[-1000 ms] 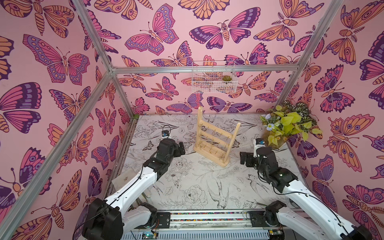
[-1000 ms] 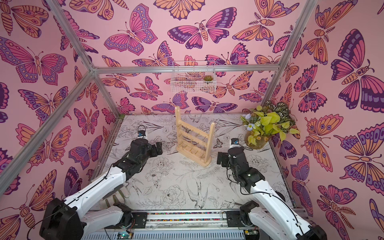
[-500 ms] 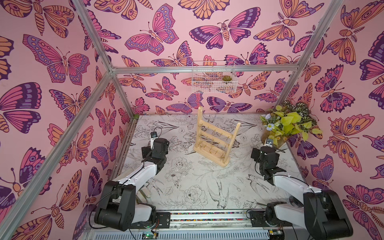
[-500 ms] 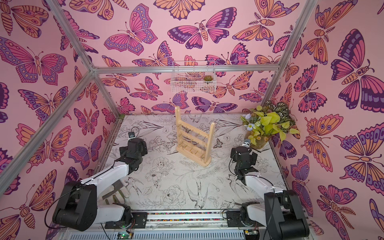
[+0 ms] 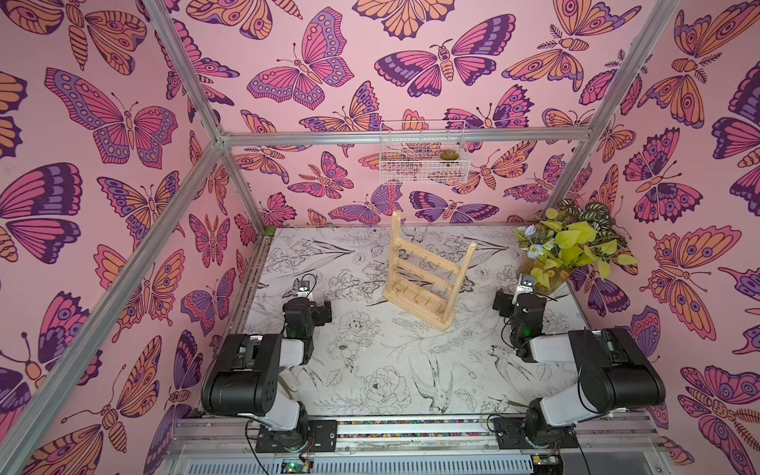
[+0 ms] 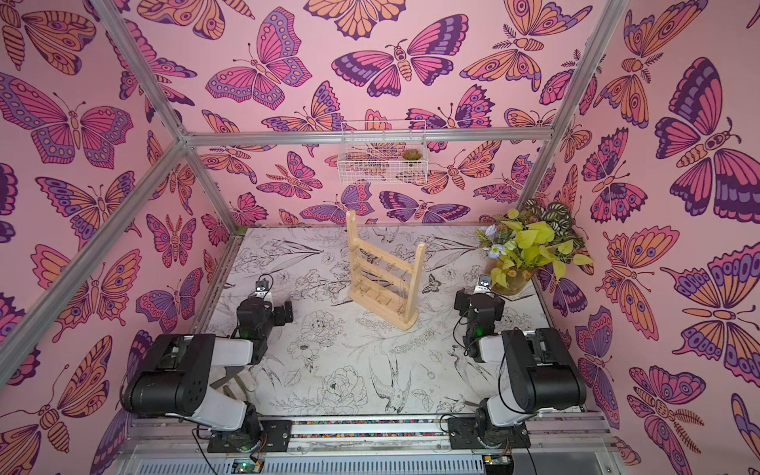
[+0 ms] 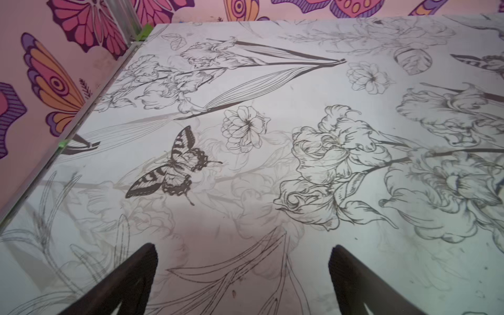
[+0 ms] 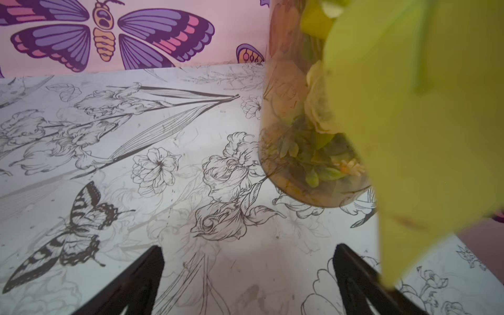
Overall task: Hang the necklace on the jewelry display stand
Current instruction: Reset both arms
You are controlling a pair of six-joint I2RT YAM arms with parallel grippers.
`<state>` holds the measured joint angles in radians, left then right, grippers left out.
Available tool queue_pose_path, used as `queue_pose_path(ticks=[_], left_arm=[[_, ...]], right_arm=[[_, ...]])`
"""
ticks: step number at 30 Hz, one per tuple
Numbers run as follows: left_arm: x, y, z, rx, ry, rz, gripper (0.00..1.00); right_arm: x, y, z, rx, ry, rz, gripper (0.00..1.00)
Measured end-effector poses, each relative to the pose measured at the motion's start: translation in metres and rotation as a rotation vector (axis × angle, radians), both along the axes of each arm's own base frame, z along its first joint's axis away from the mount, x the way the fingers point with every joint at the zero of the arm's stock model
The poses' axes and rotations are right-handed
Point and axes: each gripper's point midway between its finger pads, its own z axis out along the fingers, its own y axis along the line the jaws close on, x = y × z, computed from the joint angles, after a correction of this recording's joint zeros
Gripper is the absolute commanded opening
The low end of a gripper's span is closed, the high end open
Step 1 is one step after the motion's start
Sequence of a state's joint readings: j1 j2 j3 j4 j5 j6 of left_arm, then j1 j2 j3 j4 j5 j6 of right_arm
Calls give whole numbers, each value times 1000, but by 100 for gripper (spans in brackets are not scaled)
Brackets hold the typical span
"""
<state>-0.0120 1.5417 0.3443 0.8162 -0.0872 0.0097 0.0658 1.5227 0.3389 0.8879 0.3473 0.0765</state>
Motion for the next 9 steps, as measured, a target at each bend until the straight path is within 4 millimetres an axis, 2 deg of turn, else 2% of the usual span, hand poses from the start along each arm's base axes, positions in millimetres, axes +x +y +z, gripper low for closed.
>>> queue_pose_path(ticks=[5, 9], left_arm=[[12, -4, 18, -11, -65, -35, 100], [15, -6, 23, -15, -83, -45, 100]], right_arm=[[5, 2, 8, 7, -24, 10, 99], [7, 2, 7, 12, -12, 17, 99]])
